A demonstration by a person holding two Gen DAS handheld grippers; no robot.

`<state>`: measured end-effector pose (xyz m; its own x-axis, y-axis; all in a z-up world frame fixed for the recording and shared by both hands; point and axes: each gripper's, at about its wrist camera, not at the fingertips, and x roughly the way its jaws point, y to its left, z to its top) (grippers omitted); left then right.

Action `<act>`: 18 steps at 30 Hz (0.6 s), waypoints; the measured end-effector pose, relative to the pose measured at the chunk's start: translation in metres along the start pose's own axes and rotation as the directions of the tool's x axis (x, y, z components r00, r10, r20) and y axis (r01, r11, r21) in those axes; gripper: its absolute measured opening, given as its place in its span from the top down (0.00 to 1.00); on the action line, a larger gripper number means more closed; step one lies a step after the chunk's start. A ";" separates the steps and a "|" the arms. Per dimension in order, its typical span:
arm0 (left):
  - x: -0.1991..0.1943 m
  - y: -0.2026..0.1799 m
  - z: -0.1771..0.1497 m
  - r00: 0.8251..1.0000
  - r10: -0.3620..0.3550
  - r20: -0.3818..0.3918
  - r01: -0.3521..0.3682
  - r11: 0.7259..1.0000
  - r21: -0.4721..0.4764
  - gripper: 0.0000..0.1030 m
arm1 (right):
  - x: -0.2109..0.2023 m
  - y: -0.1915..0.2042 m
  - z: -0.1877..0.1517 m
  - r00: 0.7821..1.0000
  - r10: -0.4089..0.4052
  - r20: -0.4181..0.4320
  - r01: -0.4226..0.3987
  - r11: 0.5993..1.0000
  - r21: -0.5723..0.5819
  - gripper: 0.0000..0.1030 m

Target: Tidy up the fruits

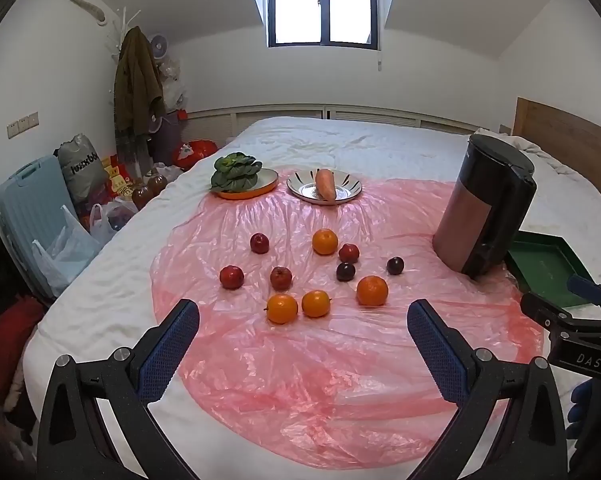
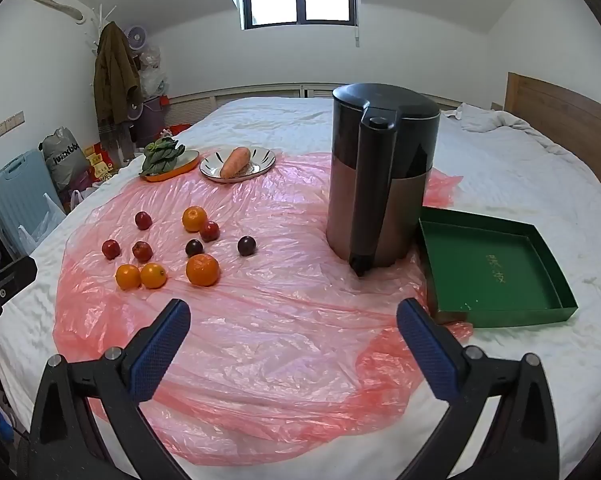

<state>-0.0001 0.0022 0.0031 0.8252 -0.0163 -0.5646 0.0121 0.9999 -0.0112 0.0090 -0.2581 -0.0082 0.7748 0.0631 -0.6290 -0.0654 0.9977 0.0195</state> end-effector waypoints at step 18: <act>0.003 -0.006 -0.003 1.000 0.005 0.003 -0.005 1.000 0.027 0.01 | 0.002 0.001 -0.002 1.000 0.004 0.000 -0.004 1.000 0.000 0.00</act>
<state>0.0006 -0.0038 -0.0004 0.8269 -0.0115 -0.5623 0.0230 0.9996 0.0134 0.0098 -0.2574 -0.0111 0.7745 0.0673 -0.6289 -0.0688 0.9974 0.0219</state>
